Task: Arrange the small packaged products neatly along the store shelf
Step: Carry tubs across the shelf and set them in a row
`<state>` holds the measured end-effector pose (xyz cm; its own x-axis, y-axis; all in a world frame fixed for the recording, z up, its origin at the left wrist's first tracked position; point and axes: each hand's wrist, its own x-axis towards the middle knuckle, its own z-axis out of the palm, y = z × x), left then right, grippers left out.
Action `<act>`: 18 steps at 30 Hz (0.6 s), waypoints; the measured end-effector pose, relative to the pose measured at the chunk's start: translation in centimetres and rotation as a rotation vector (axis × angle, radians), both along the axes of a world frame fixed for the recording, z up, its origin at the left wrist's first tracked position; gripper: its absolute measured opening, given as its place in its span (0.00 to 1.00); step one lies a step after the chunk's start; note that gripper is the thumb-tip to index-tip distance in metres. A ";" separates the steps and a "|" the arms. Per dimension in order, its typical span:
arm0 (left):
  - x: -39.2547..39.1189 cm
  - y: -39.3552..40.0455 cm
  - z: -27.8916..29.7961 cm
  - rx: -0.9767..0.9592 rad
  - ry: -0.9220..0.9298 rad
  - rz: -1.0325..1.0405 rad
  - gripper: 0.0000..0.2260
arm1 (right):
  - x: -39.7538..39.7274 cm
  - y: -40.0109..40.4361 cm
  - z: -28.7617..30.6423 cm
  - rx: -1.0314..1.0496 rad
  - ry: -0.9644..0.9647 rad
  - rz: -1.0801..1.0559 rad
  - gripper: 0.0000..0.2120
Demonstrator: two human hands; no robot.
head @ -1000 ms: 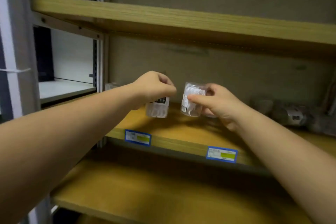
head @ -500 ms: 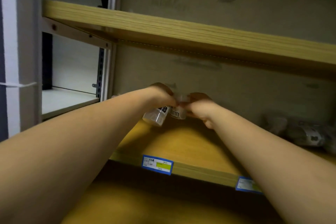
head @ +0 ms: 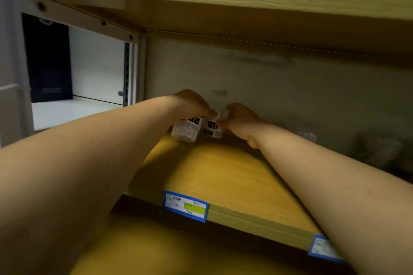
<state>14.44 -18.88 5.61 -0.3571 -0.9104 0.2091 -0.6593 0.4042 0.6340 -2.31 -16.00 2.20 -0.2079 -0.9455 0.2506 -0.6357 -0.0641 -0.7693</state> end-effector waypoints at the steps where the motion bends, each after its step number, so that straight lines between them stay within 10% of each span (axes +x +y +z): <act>1: -0.2 -0.3 0.1 0.006 -0.001 -0.004 0.25 | -0.2 -0.2 0.0 0.000 0.009 -0.008 0.35; 18: 0.4 -4.7 -0.5 -0.043 -0.021 -0.096 0.19 | 1.2 -2.2 -0.1 0.025 0.103 -0.034 0.33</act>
<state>14.82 -23.57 5.06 -0.4473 -0.8619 0.2390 -0.6290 0.4931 0.6009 -1.08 -18.21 2.08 -0.2140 -0.9446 0.2491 -0.7127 -0.0234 -0.7010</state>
